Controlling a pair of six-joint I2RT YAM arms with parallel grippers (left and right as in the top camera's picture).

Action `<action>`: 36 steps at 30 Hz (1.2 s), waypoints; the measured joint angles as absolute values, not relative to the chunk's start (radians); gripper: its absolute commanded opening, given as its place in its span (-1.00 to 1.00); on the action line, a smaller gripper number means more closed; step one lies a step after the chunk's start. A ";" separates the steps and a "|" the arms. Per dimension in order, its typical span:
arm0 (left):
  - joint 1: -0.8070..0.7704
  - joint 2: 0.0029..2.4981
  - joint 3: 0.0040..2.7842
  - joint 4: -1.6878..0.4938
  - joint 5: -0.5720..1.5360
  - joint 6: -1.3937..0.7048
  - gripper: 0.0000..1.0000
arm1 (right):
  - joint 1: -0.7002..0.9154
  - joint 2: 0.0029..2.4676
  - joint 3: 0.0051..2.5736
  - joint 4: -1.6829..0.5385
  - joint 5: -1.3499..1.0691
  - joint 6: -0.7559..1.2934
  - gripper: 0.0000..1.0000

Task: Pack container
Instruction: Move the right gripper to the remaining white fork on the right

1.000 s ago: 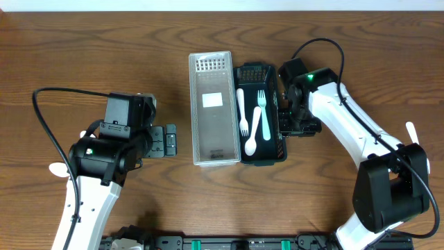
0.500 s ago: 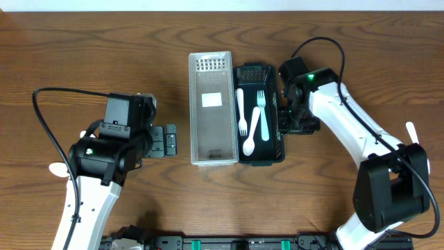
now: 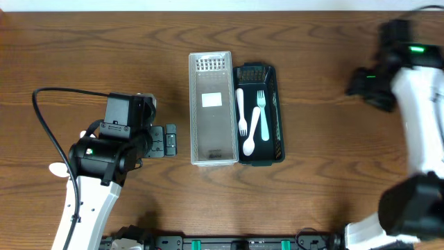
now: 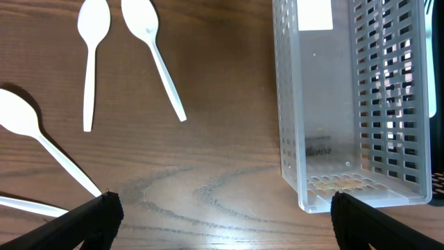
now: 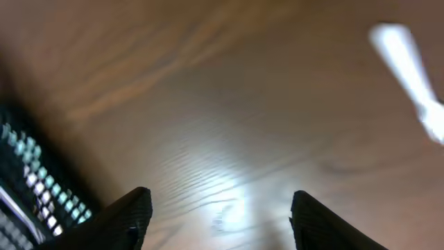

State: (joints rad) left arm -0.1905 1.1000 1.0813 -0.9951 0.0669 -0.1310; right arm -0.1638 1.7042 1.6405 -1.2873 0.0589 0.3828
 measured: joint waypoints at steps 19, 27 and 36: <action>-0.191 1.100 1.082 -0.995 0.067 -0.131 0.96 | -0.629 1.349 1.512 -1.551 -0.064 0.253 0.99; -0.191 1.100 1.081 -0.995 0.067 -0.131 0.96 | -0.629 1.177 1.209 -1.494 -0.183 0.181 0.99; -0.191 1.100 1.082 -0.995 0.067 -0.131 0.96 | -0.629 1.234 1.084 -1.062 -0.103 0.159 0.99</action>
State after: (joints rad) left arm -0.1905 1.1000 1.0817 -0.9951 0.0669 -0.1310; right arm -0.6289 1.2335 1.0843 -1.0622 -0.1028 0.1585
